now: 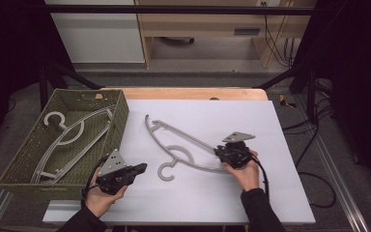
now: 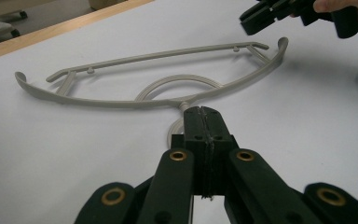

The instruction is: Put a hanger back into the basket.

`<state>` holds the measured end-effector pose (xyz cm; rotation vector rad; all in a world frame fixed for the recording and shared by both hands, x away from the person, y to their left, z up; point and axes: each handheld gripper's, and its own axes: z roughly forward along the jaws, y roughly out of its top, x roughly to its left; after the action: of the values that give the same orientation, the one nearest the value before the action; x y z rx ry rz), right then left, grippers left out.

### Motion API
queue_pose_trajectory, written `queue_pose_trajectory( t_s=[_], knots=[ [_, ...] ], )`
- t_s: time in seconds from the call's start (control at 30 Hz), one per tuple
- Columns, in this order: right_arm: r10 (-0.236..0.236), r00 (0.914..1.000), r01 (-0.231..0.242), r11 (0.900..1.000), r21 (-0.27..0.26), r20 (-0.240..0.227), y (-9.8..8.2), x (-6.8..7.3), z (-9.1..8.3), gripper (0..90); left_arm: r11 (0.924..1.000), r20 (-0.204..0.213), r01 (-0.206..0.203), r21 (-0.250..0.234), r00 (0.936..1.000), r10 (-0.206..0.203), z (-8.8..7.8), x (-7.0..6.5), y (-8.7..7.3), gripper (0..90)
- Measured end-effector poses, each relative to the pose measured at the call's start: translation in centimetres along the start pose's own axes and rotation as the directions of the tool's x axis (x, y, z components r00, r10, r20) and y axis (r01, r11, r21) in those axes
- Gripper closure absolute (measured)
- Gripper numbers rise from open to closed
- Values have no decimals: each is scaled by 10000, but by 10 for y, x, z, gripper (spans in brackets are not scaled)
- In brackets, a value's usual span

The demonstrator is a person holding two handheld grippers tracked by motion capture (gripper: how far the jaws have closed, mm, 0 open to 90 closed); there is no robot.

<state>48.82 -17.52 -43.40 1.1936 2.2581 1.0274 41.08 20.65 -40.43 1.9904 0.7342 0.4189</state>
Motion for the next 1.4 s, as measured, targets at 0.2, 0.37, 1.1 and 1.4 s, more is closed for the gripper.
queue_pose_trajectory(
  t_s=[0.2,0.37,1.1,1.4],
  knots=[
    [296,9976,-365,9932,1106,632,-39,-35,-7,900,10000,-25,44,66,10000,-44,2,0,-1,899],
    [321,9974,-386,9940,1021,641,-52,-44,-14,900,9999,-32,50,90,10000,-49,2,0,-1,899],
    [-603,9905,745,9906,1145,-1234,-69,-5,-23,900,9993,-164,141,351,9998,-135,6,-4,-2,899],
    [-989,9678,1159,9914,610,-2315,-67,37,-25,900,9949,-374,455,900,9984,-423,18,-8,-8,899]
  ],
)
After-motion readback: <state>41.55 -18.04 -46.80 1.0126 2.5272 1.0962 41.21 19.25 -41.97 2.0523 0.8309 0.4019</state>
